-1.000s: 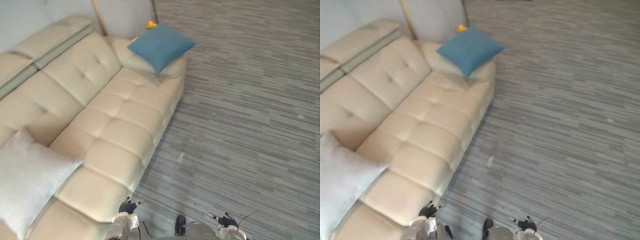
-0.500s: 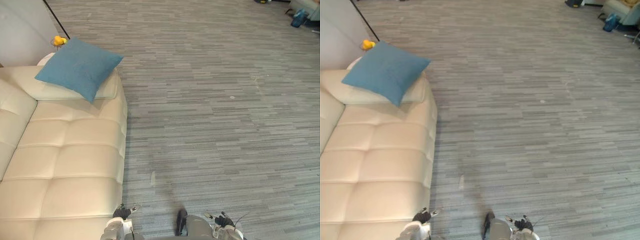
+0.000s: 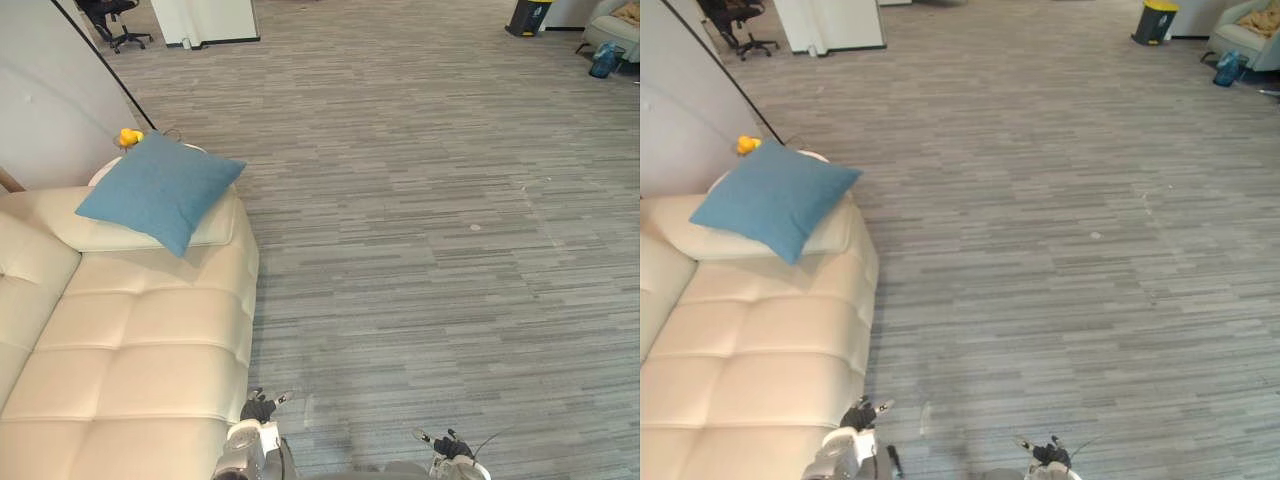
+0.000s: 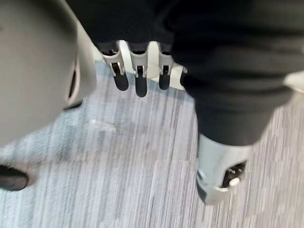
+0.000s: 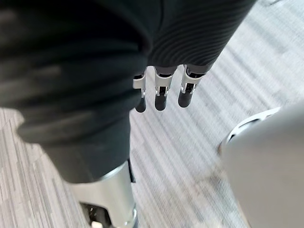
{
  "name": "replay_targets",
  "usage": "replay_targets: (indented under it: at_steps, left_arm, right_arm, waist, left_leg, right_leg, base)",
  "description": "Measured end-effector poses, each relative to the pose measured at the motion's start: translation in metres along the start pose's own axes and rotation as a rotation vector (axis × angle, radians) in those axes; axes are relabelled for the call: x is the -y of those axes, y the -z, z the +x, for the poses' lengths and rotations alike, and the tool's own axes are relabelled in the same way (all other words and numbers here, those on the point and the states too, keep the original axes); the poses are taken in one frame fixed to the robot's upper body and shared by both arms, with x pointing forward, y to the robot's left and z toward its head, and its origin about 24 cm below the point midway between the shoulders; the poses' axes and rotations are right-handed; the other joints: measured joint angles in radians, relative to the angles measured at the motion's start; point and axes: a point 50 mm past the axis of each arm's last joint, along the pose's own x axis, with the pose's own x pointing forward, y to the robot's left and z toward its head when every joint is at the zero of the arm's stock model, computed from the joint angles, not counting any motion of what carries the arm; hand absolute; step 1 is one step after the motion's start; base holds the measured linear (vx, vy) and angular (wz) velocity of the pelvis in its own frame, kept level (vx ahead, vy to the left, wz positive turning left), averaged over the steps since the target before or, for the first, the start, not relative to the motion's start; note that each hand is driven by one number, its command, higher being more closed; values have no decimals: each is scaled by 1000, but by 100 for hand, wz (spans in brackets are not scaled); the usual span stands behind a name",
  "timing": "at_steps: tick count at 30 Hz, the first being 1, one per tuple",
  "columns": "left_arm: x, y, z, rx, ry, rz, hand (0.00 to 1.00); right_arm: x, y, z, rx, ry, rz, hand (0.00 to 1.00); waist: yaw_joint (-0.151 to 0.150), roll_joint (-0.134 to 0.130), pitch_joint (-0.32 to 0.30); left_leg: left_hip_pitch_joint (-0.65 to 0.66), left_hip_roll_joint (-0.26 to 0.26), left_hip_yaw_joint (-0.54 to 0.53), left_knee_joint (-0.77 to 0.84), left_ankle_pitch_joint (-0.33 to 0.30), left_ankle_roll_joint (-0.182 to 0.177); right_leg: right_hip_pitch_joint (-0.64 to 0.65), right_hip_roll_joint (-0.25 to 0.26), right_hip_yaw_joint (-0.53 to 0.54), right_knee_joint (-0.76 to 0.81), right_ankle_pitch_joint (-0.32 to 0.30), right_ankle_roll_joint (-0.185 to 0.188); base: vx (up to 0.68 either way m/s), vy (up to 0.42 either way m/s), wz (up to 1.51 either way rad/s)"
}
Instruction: Pick up cushions and gather them together orderly.
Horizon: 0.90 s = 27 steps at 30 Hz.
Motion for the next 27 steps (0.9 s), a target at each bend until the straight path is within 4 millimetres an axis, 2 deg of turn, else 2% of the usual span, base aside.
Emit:
replay_targets:
  at_steps: [1, 2, 3, 4, 5, 6, 7, 8, 9, 10, 11, 12, 13, 15, 16, 17, 18, 19, 20, 22, 23, 24, 25, 26, 27]
  left_arm:
    - [-2, 0, 0, -1, -7, 3, 0]
    - [-9, 3, 0, -11, -25, 7, 0]
    - [-9, 2, 0, -10, -27, 4, 0]
    - [-9, 3, 0, -11, -27, 5, 0]
    - [-10, 4, 0, -17, -27, 7, 0]
    - [-15, 10, -1, -44, -35, 27, 0]
    - [-16, 13, -1, -55, -39, 28, 0]
    - [-17, 14, -1, -58, -41, 29, 0]
    - [-14, 13, -1, -59, -35, 31, 0]
    - [-14, 15, -1, -64, -34, 36, 0]
    - [-13, 15, -1, -67, -27, 50, 0]
    - [-10, 16, -1, -73, -18, 49, 0]
    - [4, 17, -1, -76, 18, 47, 0]
    - [3, 16, -1, -73, 12, 37, 0]
    - [2, 18, -2, -80, 12, 36, 0]
    - [1, 9, -1, -42, 7, 22, 0]
    - [1, 5, 0, -21, 6, 18, 0]
    - [1, 3, -1, -12, 5, 15, 0]
    - [0, 3, -1, -7, 2, 10, 0]
    - [-3, 4, -1, -9, -6, 8, 0]
    - [-3, 3, -1, -5, -7, 3, 0]
    - [-2, 1, -1, 3, -4, 1, 0]
    - [-1, -1, -1, 11, -3, -1, 0]
    - [-2, 0, -1, 13, -5, -3, 0]
    - [-5, 3, -2, 6, -17, -15, 0]
  right_arm:
    - [1, 2, 0, -8, 4, 1, 0]
    - [-3, 6, -1, -20, -6, 5, 0]
    - [-5, 8, -2, -27, -11, 7, 0]
    - [-7, 7, -2, -23, -15, 3, 0]
    - [-6, 7, -2, -24, -14, 1, 0]
    - [-7, -2, -1, 17, -23, -15, 0]
    - [-6, -2, -1, 18, -20, -17, 0]
    - [-6, -3, -1, 21, -21, -16, 0]
    - [-5, -8, 0, 42, -19, -16, 0]
    - [-3, -9, 0, 46, -14, -16, 0]
    - [-2, -7, 1, 35, -11, -9, 0]
    - [0, -10, 2, 42, -4, -9, 0]
    - [2, -18, 3, 59, 5, 0, 0]
    - [1, -14, 2, 49, 3, 11, 0]
    - [2, -8, 2, 29, 5, 14, 0]
    - [-1, -4, 1, 15, -2, 5, 0]
    - [0, -3, 0, 14, -3, -9, 0]
    - [0, -2, 0, 12, -5, -22, 0]
    - [0, -3, 0, 15, -11, -40, 0]
    - [-2, -2, 0, 8, -15, -45, 0]
    - [-3, -2, 0, 3, -19, -51, 0]
    - [-5, -3, 0, 3, -23, -54, 0]
    - [-5, -6, 1, 8, -23, -55, 0]
    - [-6, -8, 1, 15, -25, -55, 0]
    - [-8, -13, 2, 30, -31, -55, 0]
  waist:
    - [8, -11, -14]
    - [0, -37, -28]
    - [10, -47, -35]
    - [18, -50, -34]
    - [18, -50, -34]
    - [4, -35, -25]
    - [7, -35, -25]
    - [5, -35, -26]
    - [-6, -29, -23]
    - [-13, -26, -21]
    - [-10, -19, -16]
    - [-5, -8, -14]
    - [-7, 16, -5]
    - [-23, 7, -10]
    - [-23, -10, -11]
    - [-24, -8, -8]
    - [-13, -5, -8]
    - [-9, -4, -8]
    - [-6, 0, -9]
    - [0, -3, -9]
    - [-3, -8, -8]
    - [-2, -14, -4]
    - [5, -21, 1]
    - [9, -22, 1]
    - [13, -8, -7]
  left_leg:
    - [9, -39, -11, -18, 43, 18]
    - [10, -77, -5, -21, 3, 42]
    - [23, -96, 27, -6, -37, 49]
    - [57, -104, 57, -13, -47, 60]
    - [87, -111, 72, -23, -55, 68]
    - [254, -119, 83, -124, -84, 70]
    - [316, -115, 95, -166, -76, 59]
    - [337, -111, 95, -172, -75, 57]
    - [395, -91, 78, -213, -76, 57]
    - [418, -80, 61, -242, -84, 17]
    - [438, -71, 11, -266, -96, -34]
    - [438, -58, 1, -275, -93, -34]
    - [430, -50, -20, -283, -53, -43]
    - [438, -46, -55, -247, -33, -42]
    - [424, -32, -86, -197, -34, -43]
    - [214, 49, -170, 240, 10, -105]
    - [155, 75, -179, 369, 56, -110]
    - [125, 82, -176, 438, 63, -98]
    - [75, 78, -136, 478, 86, -54]
    - [70, 83, -124, 491, 114, -53]
    - [41, 85, -104, 514, 29, -32]
    - [12, 73, -51, 472, -49, -35]
    - [7, 39, 18, 338, -78, -34]
    - [9, 16, 50, 242, -69, -31]
    - [17, -7, 106, 77, -19, -32]
  right_leg:
    - [4, -15, 39, -9, -10, 22]
    - [18, -44, 56, -44, -6, 32]
    - [13, -68, 104, -10, 15, 57]
    - [-12, -86, 138, 72, 16, 58]
    - [-42, -94, 160, 166, 23, 67]
    - [-244, -128, 126, 609, 86, 134]
    - [-284, -131, 74, 622, 67, 102]
    - [-307, -128, 51, 604, 60, 87]
    - [-395, -118, -25, 430, 60, 49]
    - [-407, -100, -16, 285, 108, 43]
    - [-391, -68, -5, 201, 207, -14]
    - [-385, -53, -3, 194, 207, -17]
    - [-385, -36, 0, 225, 181, -13]
    - [-364, -40, 27, 272, 104, -14]
    - [-328, -42, 3, 252, 56, -16]
    - [-215, -34, -76, 176, 50, -19]
    - [-179, -30, -90, 163, 42, -30]
    - [-154, -32, -99, 154, 38, -32]
    - [-126, -39, -104, 141, 33, -37]
    - [-101, -40, -100, 112, 27, -28]
    - [-82, -41, -98, 77, 31, -31]
    - [-56, -48, -93, 31, 52, -43]
    - [-23, -72, -96, -6, 62, -28]
    - [-7, -85, -100, -20, 61, -20]
    - [18, -87, -113, -42, 51, 1]
  base:
    - [428, 266, -19]
    - [616, 343, -31]
    - [583, 292, -29]
    - [501, 260, -45]
    - [745, 256, -40]
    - [779, 156, -31]
    - [773, 101, -21]
    - [594, -228, 13]
    - [579, -403, 39]
    - [635, -493, 50]
    - [376, -341, 21]
    - [307, -309, 3]
    - [262, -336, 19]
    - [209, -300, 53]
    - [220, -349, 115]
    - [231, -318, 109]
    - [189, -219, 92]
    - [128, 23, 21]
    - [123, 52, 9]
    - [175, 71, 17]
    - [237, 99, 51]
    - [278, 150, 72]
    - [236, 148, 60]
    - [276, 204, 39]
    - [297, 241, 23]
